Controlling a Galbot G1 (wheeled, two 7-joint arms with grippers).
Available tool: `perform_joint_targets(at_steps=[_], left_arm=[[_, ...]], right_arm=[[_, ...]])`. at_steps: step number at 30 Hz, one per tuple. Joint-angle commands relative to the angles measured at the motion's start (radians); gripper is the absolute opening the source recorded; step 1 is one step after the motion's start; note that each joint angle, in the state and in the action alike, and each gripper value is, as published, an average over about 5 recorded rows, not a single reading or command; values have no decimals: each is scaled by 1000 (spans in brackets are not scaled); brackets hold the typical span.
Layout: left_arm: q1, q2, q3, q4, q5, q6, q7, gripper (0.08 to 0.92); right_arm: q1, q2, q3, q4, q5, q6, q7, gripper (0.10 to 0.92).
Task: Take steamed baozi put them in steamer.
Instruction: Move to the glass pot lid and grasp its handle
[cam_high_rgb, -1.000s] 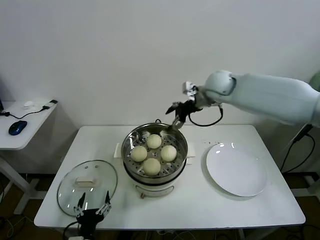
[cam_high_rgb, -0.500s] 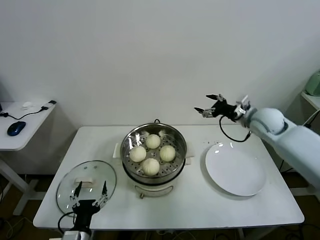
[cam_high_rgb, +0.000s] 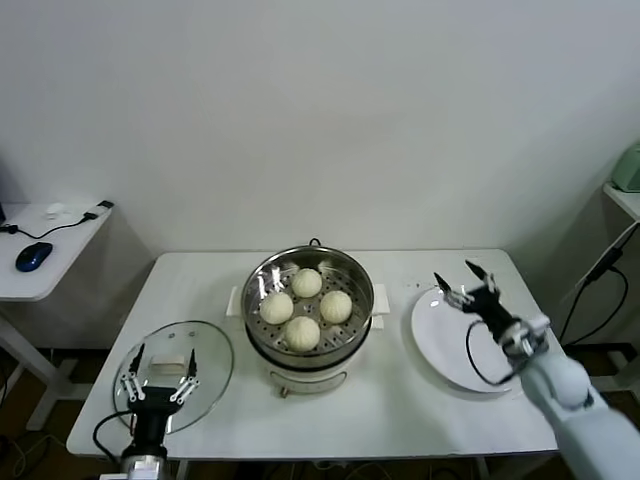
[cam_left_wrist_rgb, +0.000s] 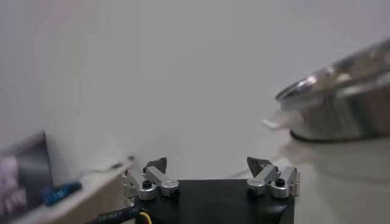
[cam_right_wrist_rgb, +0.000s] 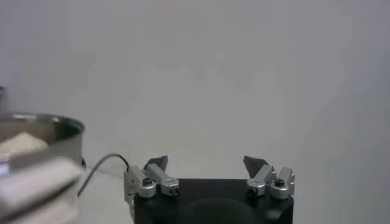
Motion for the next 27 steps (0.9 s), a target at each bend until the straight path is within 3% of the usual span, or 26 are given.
perform_joint_targets(at_steps=[1, 4, 13, 27], left_arm=[[-17, 5, -5, 51, 239, -84, -86, 823], [-17, 27, -31, 87, 437, -98, -164, 823], [-1, 142, -90, 191, 874, -71, -229, 823], [-103, 171, -85, 370, 956, 71, -258, 823]], right_arm=[[-399, 233, 232, -51, -139, 227, 33, 823], [-400, 251, 224, -43, -159, 219, 47, 823], [-417, 287, 214, 32, -194, 146, 84, 823], [-445, 316, 234, 124, -199, 103, 112, 823]])
